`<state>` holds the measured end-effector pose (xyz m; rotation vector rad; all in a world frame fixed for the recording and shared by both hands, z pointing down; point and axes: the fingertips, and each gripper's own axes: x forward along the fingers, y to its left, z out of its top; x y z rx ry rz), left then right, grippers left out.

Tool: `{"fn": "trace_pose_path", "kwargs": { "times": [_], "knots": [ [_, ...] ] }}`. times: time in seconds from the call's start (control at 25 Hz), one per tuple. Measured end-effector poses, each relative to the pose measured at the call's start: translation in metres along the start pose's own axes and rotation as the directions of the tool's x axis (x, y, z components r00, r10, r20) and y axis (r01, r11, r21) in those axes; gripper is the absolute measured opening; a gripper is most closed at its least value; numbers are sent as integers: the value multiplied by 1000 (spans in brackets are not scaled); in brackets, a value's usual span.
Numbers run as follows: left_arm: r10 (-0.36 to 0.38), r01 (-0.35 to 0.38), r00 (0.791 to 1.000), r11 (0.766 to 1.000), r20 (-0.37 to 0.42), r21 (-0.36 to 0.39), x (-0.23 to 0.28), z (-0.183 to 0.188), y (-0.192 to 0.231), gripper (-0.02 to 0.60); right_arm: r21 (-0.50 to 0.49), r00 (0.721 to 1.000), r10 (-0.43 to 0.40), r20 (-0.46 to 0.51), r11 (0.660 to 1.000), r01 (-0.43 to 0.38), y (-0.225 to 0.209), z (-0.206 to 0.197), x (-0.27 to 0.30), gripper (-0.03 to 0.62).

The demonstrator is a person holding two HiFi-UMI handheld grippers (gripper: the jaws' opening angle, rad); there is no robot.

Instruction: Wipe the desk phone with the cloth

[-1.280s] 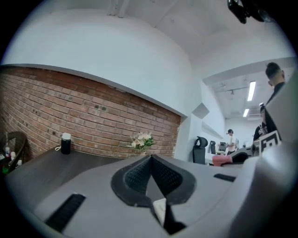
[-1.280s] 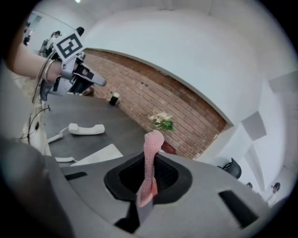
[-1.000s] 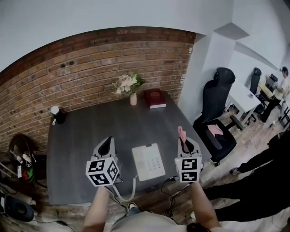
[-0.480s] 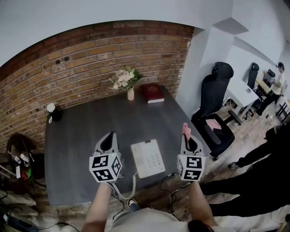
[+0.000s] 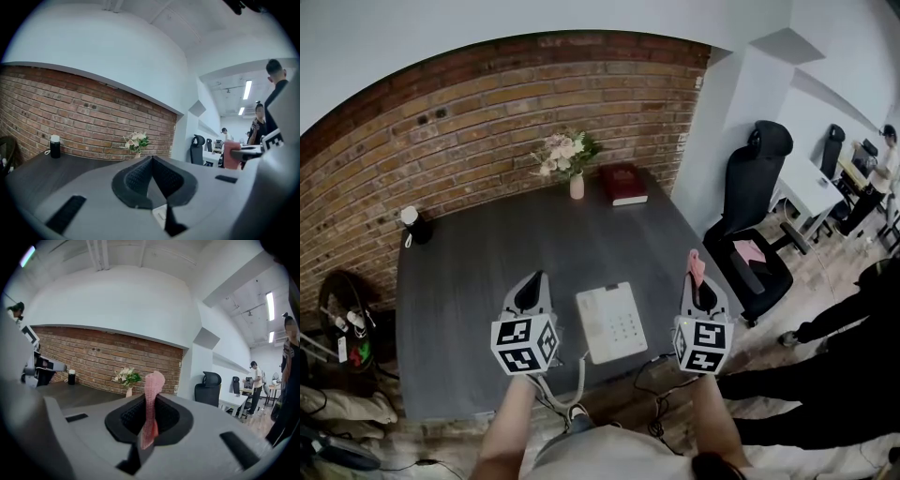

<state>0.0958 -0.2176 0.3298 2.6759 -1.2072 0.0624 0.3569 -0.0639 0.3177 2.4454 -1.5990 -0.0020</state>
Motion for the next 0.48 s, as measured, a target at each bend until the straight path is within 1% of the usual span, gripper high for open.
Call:
{"fn": "trace_pose_path", "kwargs": {
  "times": [0.48],
  "knots": [
    [0, 0, 1000, 1000, -16, 6, 6, -6, -4, 5, 18, 1000, 4, 4, 1000, -4, -8, -2, 5, 20]
  ]
}}
